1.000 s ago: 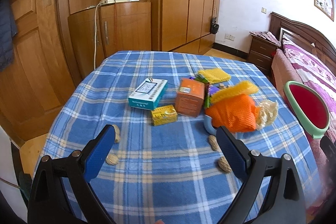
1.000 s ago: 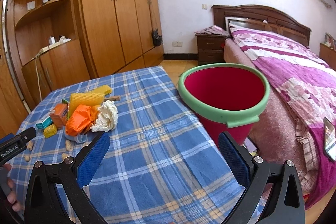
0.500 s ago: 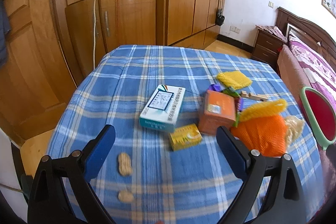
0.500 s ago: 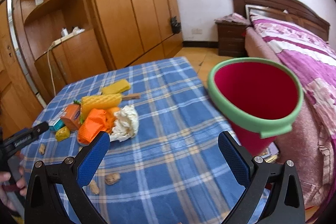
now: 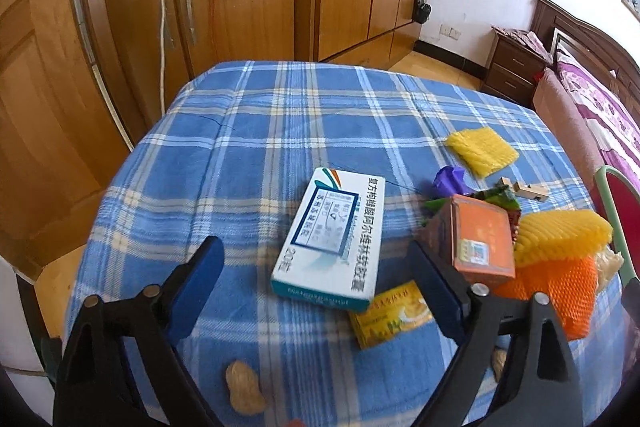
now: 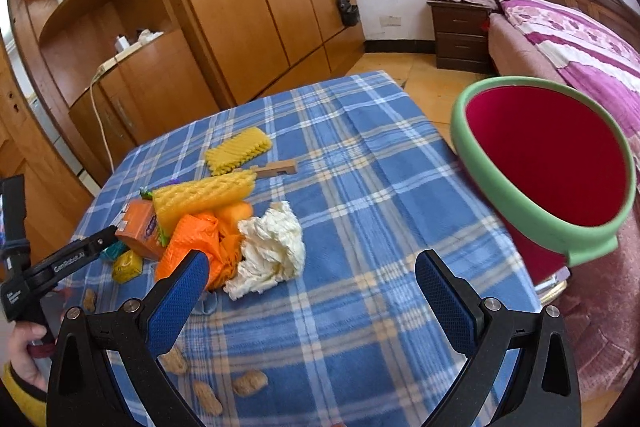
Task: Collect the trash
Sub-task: 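Grasp the teal medicine box with the left tool while the right tool grasps the white tissue, then carry the tissue over the red bin and open the right tool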
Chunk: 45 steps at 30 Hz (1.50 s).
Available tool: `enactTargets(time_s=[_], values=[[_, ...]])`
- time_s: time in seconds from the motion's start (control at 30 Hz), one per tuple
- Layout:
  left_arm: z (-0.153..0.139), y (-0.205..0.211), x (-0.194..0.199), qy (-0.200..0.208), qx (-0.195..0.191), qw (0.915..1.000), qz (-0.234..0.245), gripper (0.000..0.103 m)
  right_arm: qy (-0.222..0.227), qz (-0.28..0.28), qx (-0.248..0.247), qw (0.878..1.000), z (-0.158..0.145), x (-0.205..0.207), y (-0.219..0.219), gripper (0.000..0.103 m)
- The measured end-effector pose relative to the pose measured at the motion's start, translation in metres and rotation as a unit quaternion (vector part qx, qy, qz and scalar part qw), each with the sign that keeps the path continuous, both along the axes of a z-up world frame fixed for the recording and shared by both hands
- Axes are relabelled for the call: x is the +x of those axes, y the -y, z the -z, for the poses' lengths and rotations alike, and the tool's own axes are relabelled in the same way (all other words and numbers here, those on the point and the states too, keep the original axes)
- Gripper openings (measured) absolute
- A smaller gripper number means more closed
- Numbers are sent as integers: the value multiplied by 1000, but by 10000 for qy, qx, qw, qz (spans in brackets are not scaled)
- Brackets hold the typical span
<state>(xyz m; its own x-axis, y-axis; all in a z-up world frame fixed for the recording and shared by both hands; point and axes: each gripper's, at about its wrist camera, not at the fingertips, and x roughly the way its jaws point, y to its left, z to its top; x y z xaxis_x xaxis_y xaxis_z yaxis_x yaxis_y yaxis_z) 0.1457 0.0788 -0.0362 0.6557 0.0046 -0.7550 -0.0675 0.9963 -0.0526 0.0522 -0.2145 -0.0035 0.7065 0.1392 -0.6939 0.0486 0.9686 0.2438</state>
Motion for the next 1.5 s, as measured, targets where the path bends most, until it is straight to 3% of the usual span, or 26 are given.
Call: enactTargets(time_s=[0.13, 0.23, 0.3, 0.37, 0.4, 0.47, 0.57, 0.87, 1.1, 1.5], values=[[8, 1, 10, -177, -155, 9996, 137, 84, -104, -75, 30, 9999, 5, 9, -7, 85], [14, 2, 17, -291, -296, 9990, 178, 75, -227, -139, 131, 9996, 11, 17, -8, 74], [18, 1, 19, -369, -426, 9982, 212, 66, -261, -188, 159, 9994, 14, 20, -8, 61], [16, 1, 19, -290, -424, 9985, 212, 57, -318, -255, 246, 9989, 16, 23, -8, 41], [17, 1, 20, -302, -466, 9982, 230, 55, -372, -279, 333, 9984, 18, 24, -7, 38], [16, 0, 19, -270, -502, 9982, 205, 54, -381, -298, 472, 9977, 20, 25, -5, 27], [12, 1, 15, -181, -515, 9983, 189, 54, -258, -276, 472, 9982, 18, 23, -4, 21], [-15, 4, -9, 246, -719, 9969, 212, 54, 111, 10, 316, 9994, 4, 7, 9, 18], [-40, 26, -26, 535, -819, 9939, 512, 54, 382, 268, 223, 9987, -12, -9, 23, 18], [-70, 80, -40, 653, -1099, 9858, 1090, 54, 964, 719, 170, 9926, -41, -35, 56, 18]])
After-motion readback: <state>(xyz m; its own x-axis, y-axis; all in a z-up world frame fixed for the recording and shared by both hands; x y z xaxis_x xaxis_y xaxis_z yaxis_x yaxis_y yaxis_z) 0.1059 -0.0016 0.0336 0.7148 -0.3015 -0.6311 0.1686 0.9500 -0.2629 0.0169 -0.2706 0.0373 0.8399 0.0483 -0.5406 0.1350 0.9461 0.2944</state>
